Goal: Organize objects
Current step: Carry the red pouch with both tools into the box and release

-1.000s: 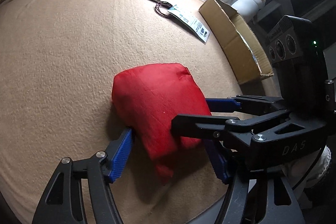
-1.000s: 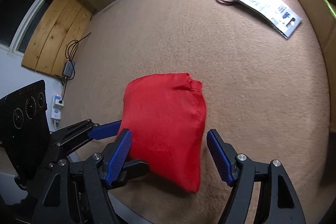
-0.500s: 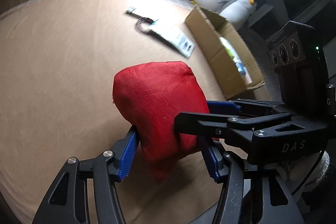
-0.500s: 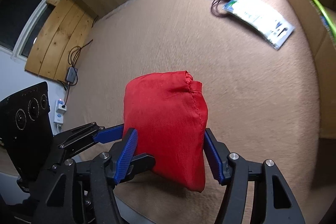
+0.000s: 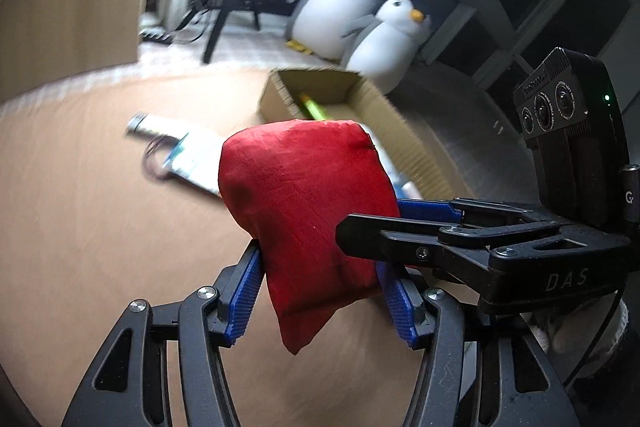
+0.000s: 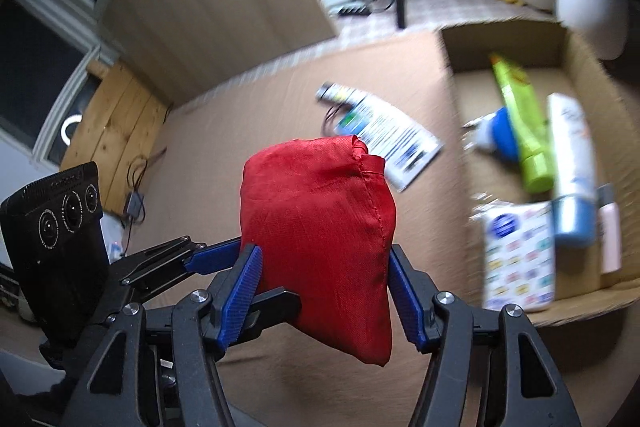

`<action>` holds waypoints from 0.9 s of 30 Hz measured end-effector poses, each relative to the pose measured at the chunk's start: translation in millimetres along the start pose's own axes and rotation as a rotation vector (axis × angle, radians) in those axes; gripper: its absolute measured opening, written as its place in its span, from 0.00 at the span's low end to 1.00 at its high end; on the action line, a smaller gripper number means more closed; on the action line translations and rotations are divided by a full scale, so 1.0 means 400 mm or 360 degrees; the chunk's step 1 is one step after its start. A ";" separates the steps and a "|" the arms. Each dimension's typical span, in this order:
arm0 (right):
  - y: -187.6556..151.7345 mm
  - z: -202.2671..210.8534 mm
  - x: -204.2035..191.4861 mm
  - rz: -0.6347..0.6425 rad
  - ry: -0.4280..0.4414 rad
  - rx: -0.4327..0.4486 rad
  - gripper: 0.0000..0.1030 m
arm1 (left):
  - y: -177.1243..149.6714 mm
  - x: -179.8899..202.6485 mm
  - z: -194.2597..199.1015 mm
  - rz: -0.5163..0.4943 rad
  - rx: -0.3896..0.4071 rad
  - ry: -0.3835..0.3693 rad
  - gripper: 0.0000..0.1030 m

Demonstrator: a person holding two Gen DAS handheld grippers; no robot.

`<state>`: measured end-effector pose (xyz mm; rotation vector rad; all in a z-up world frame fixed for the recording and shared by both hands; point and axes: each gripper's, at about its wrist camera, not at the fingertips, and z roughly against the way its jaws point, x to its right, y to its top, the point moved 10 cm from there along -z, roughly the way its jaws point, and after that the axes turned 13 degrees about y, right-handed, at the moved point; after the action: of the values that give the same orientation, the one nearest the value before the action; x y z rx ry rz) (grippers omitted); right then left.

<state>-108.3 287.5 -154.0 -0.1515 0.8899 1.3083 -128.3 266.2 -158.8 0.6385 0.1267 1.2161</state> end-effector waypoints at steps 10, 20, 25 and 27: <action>0.096 0.133 0.136 -0.0035 -0.0083 0.0141 0.58 | 0.114 0.160 -0.099 -0.0058 0.0033 -0.0024 0.57; 0.155 0.185 0.254 -0.0055 -0.0159 0.0178 0.58 | 0.171 0.232 -0.184 -0.0094 0.0030 0.0016 0.56; 0.169 0.193 0.285 -0.0054 -0.0183 0.0183 0.58 | 0.194 0.248 -0.216 -0.0118 0.0035 0.0060 0.56; 0.176 0.197 0.296 -0.0056 -0.0185 0.0185 0.58 | 0.199 0.247 -0.224 -0.0121 0.0038 0.0070 0.56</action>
<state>-133.5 444.1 -150.7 0.0001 0.8580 1.2170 -196.1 405.8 -167.0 0.6224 0.2010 1.1571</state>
